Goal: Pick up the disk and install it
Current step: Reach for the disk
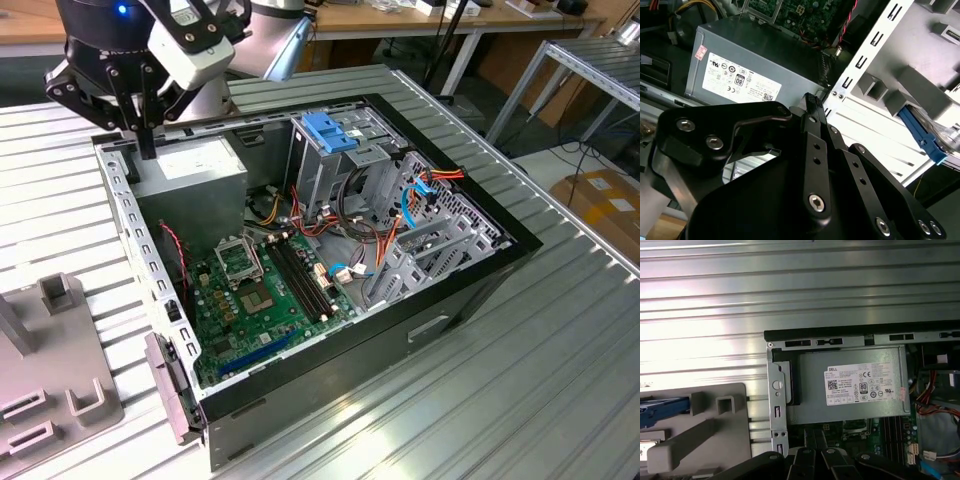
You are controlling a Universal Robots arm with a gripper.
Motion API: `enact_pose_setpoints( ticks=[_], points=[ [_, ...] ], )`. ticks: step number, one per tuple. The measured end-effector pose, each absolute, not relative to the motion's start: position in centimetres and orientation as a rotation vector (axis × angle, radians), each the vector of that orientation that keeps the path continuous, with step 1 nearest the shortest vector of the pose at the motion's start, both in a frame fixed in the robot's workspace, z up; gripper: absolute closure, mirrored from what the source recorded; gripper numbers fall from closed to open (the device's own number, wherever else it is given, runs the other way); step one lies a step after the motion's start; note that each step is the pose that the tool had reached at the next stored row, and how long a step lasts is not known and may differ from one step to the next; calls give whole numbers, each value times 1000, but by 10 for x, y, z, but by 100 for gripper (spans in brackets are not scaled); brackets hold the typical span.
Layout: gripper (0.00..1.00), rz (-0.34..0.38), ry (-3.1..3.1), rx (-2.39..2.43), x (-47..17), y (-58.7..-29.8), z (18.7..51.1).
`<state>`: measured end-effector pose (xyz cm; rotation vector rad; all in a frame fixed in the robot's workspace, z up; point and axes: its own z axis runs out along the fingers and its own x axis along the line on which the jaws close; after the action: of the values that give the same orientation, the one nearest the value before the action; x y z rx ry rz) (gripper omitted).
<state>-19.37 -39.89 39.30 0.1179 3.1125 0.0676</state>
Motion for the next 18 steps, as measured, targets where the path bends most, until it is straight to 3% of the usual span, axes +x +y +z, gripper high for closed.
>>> enact_pose_setpoints(
  ticks=[18],
  points=[
    [89,68,3112,118,-209,-399,393]
  ],
)
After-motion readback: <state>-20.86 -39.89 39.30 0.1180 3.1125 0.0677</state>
